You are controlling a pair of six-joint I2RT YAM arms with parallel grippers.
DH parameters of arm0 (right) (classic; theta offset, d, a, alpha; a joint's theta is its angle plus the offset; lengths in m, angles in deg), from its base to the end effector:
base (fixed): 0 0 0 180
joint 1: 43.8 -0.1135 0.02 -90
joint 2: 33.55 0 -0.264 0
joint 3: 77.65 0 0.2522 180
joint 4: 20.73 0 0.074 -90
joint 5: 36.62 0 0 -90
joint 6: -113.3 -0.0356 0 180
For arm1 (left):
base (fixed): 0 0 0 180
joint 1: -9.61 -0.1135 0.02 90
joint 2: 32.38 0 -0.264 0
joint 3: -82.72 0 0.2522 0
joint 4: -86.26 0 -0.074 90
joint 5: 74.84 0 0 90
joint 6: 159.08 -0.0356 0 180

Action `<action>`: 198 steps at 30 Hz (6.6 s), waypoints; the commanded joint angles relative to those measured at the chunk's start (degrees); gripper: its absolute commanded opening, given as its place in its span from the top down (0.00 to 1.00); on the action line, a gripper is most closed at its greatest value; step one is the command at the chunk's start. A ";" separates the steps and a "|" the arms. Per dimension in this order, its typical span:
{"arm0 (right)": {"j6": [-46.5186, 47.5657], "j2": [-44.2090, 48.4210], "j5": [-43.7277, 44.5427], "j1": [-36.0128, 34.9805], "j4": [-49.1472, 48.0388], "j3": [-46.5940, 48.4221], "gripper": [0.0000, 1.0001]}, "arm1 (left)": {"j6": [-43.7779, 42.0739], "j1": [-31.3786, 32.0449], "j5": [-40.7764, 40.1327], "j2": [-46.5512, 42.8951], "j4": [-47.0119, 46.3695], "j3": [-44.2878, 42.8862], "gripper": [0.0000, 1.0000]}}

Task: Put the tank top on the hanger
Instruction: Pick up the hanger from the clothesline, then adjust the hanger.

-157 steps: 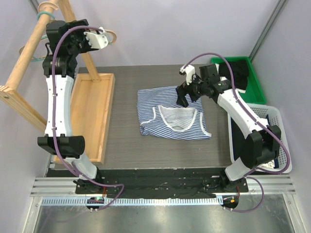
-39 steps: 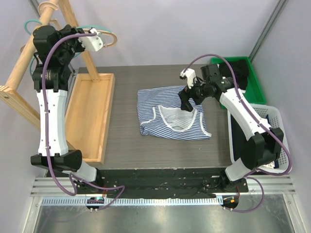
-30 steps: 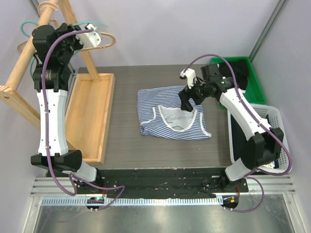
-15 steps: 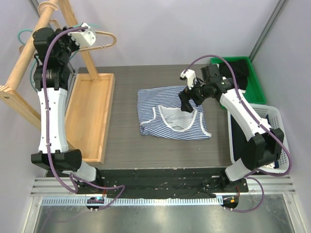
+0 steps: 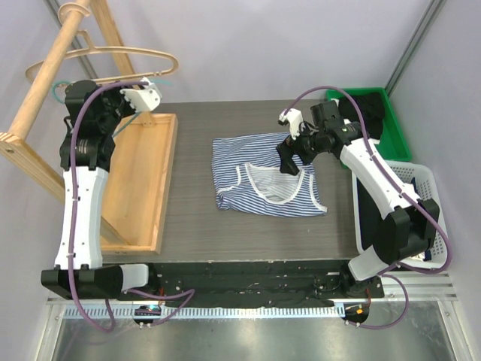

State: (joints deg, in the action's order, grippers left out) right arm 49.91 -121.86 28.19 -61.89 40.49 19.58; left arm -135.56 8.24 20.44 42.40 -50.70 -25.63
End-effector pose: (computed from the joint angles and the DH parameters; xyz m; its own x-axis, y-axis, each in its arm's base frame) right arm 0.3055 0.1157 0.3325 -0.4358 -0.5687 -0.6976 -0.8093 0.5868 0.0272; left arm 0.2688 0.0032 0.4897 -0.0043 0.9132 -0.4075 0.1775 0.4017 0.8984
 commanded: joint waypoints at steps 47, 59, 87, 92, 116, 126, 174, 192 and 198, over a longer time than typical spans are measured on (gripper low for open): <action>-19.41 5.08 -40.91 2.36 -10.99 3.38 0.00 | 13.74 52.95 -24.97 8.09 9.92 0.46 1.00; -18.87 2.27 -39.49 0.51 -14.33 2.06 0.02 | 15.68 56.73 -21.98 10.91 14.32 -2.62 1.00; -11.14 1.83 -38.00 -3.80 -6.68 -1.11 0.99 | 13.92 58.49 -24.43 13.90 13.18 -3.59 1.00; -10.97 2.62 -36.08 -3.89 -6.68 -1.55 0.99 | 13.48 58.67 -26.28 14.34 11.60 -3.85 0.99; -14.66 2.70 -27.88 7.35 -7.66 7.33 0.99 | 23.32 48.41 -12.15 4.41 23.63 -6.58 0.00; 20.46 7.89 -31.76 12.37 24.67 9.35 0.99 | 28.42 31.34 12.64 3.17 20.03 0.80 0.00; 19.80 20.29 -35.81 13.78 22.85 9.53 0.99 | 13.83 23.78 47.98 19.35 42.62 -1.39 0.98; 28.49 17.48 -22.72 12.90 32.16 12.34 0.00 | 11.48 24.83 32.35 15.83 46.04 -4.90 1.00; 28.68 11.86 -17.01 7.48 34.10 14.62 0.00 | 10.31 28.87 25.49 14.25 46.49 -3.42 1.00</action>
State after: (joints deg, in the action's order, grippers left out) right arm 77.27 -106.89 6.99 -50.43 69.58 31.99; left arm -123.85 34.53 51.52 60.00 -5.41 -28.42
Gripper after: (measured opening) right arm 0.996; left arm 0.176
